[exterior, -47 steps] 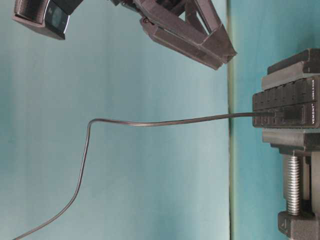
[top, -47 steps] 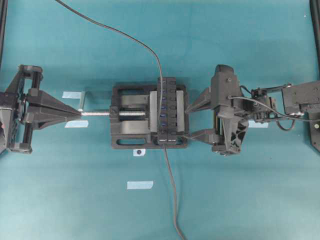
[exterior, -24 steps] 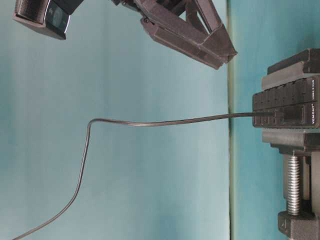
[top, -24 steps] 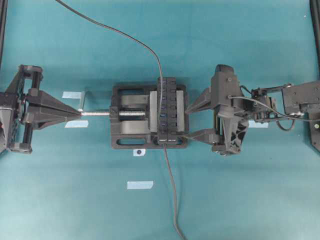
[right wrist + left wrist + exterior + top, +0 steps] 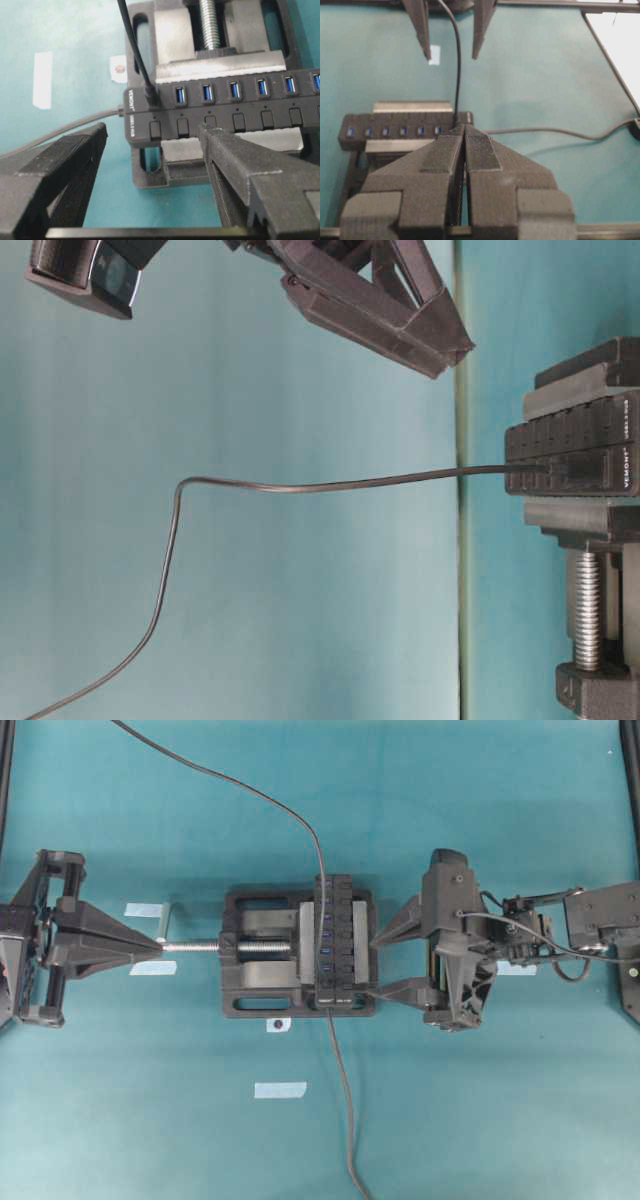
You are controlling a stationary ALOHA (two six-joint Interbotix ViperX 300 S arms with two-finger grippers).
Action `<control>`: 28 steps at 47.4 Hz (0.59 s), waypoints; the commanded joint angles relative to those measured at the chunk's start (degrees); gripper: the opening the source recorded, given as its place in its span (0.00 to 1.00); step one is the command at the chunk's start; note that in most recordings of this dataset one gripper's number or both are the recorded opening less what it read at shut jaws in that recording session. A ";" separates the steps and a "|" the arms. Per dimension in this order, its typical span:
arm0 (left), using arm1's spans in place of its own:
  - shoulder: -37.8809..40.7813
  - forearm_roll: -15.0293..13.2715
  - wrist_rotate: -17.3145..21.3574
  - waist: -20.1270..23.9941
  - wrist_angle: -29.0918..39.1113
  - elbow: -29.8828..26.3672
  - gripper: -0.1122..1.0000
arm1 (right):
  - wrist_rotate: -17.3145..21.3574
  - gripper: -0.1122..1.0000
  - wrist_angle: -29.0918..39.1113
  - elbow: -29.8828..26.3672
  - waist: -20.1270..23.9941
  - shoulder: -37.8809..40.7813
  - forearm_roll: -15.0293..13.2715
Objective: Insert the USB into the front port of the fixed hub.
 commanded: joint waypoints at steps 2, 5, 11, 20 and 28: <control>0.18 0.09 -0.09 -0.09 -0.62 -1.41 0.10 | 0.62 0.79 -0.35 -0.53 0.18 -0.79 0.18; 0.18 0.09 -0.09 -0.09 -0.62 -1.41 0.10 | 0.70 0.79 -0.35 -0.53 0.18 -0.79 0.18; 0.18 0.09 -0.09 -0.09 -0.53 -1.41 0.10 | 0.70 0.79 -0.53 -0.53 0.18 -0.79 0.18; 0.09 0.09 -0.09 -0.09 -0.62 -1.49 0.10 | 0.62 0.79 -0.44 -0.53 0.18 -0.70 0.09; 0.18 0.09 -0.09 -0.18 -0.62 -1.49 0.10 | 0.62 0.79 -0.18 -0.35 0.18 -0.62 0.18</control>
